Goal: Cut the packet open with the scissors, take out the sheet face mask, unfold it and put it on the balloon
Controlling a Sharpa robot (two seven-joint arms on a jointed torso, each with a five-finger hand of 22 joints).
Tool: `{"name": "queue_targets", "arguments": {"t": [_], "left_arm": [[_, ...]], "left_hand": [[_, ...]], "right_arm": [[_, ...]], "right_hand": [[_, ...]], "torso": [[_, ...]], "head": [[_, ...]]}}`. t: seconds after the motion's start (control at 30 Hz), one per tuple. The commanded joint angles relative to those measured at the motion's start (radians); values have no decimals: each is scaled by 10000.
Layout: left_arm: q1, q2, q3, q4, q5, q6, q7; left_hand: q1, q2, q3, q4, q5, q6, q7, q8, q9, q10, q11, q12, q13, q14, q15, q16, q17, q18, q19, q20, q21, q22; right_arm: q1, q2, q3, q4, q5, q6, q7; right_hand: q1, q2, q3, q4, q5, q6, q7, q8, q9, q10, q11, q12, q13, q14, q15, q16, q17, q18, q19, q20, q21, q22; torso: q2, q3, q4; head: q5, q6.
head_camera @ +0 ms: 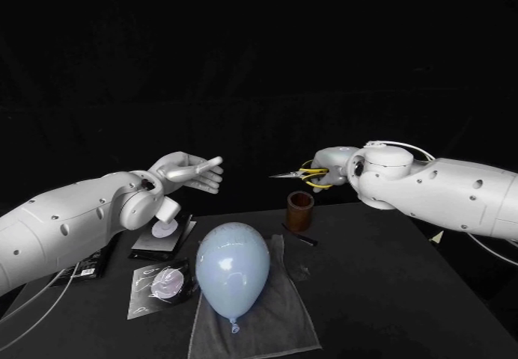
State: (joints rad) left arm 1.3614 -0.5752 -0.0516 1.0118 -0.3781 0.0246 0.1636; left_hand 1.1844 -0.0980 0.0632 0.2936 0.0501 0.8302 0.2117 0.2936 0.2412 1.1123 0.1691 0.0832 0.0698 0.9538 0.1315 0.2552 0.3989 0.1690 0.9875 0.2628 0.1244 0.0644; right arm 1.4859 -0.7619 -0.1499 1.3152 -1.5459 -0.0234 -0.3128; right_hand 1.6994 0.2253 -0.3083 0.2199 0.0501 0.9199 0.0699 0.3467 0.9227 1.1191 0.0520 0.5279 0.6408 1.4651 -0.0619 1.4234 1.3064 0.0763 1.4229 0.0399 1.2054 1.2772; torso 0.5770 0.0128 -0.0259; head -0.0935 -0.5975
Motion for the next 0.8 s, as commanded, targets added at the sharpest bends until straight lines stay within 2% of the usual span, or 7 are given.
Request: {"name": "queue_targets", "arguments": {"t": [0.03, 0.13, 0.27, 0.37, 0.47, 0.6, 0.8], "left_arm": [[201, 475, 23, -461, -683, 751, -238], [316, 785, 25, -761, -1073, 775, -170], [461, 1312, 28, -1269, -1568, 571, 38], [510, 1656, 28, -1582, -1879, 415, 179], [539, 2014, 24, -1885, -2157, 274, 279], [554, 2303, 20, -2100, -2408, 303, 222], [562, 2593, 18, -2227, -2877, 994, -289]], "left_hand": [[-228, 92, -399, 10, -10, -159, 104, -105, 27, -174, 21, -163, -12, -274, 89, -376, -197, 142, -240, 98, -201, -7], [-201, 131, -765, 18, -11, -336, 93, -197, 48, -396, 82, -205, -25, -402, 159, -671, -385, 133, -533, 213, -427, -7], [-113, -33, -1154, 26, -4, -542, -77, -287, 105, -884, 278, -209, -53, -1149, 437, -1380, -829, -200, -1774, 280, -652, -42], [102, -181, -1255, 33, -12, -972, -373, -529, 35, -1491, 401, -210, -64, -1531, 593, -1751, -1128, -558, -3290, 289, -716, -102], [225, -385, -1370, 52, -4, -1005, -185, -558, 30, -1983, 348, -227, -77, -2352, 667, -1971, -1533, -765, -3992, 292, -743, -130], [291, -599, -1508, 62, 3, -1103, 0, -613, 11, -2202, 447, -204, -67, -2704, 723, -1981, -1732, -816, -4071, 287, -726, -121], [383, -733, -1616, 66, 8, -1205, 437, -671, -12, -2116, 572, -160, -51, -1809, 726, -1810, -1597, -782, -3744, 276, -663, -80]], "right_arm": [[79, 349, 5, -379, -561, 468, -567], [105, 579, 0, -541, -531, 591, -553], [130, 1002, -19, -776, -578, 700, -533], [137, 1296, -43, -989, -653, 710, -524], [142, 1582, -70, -1222, -747, 652, -516], [144, 1820, -89, -1335, -802, 578, -479], [145, 2150, -106, -1412, -838, 456, -434]], "right_hand": [[260, 229, 22, 77, 7, 99, -21, -69, -14, 659, -553, -54, -29, 488, -76, -41, 43, 69, 82, -13, 52, 28], [284, 232, 29, 92, 7, 106, -23, -80, -16, 671, -555, -74, -49, 487, -78, -46, 38, 75, 76, -14, 26, 8], [330, 228, 41, 107, 8, 115, -27, -99, -18, 689, -558, -103, -79, 491, -78, -44, 45, 73, 84, -16, 31, 14], [330, 228, 41, 107, 8, 115, -27, -99, -18, 689, -558, -103, -79, 491, -78, -44, 45, 73, 84, -16, 31, 14], [358, 225, 49, 115, 8, 122, -29, -109, -19, 705, -560, -118, -96, 494, -79, -39, 54, 70, 90, -16, 37, 20], [375, 224, 54, 122, 8, 126, -29, -116, -19, 715, -560, -127, -107, 495, -80, -41, 52, 70, 92, -17, 35, 20], [380, 227, 57, 132, 7, 129, -27, -121, -19, 722, -559, -133, -113, 493, -80, -47, 43, 74, 88, -18, 21, 9]], "torso": [[8, -9, 12], [18, -8, 8], [9, 7, 1], [7, 1, 4], [14, -12, 3], [8, -3, 7], [5, 4, 11]], "head": [[-36, 68], [-13, 101], [-2, 146], [63, 186], [70, 230], [101, 226], [165, 212]]}}
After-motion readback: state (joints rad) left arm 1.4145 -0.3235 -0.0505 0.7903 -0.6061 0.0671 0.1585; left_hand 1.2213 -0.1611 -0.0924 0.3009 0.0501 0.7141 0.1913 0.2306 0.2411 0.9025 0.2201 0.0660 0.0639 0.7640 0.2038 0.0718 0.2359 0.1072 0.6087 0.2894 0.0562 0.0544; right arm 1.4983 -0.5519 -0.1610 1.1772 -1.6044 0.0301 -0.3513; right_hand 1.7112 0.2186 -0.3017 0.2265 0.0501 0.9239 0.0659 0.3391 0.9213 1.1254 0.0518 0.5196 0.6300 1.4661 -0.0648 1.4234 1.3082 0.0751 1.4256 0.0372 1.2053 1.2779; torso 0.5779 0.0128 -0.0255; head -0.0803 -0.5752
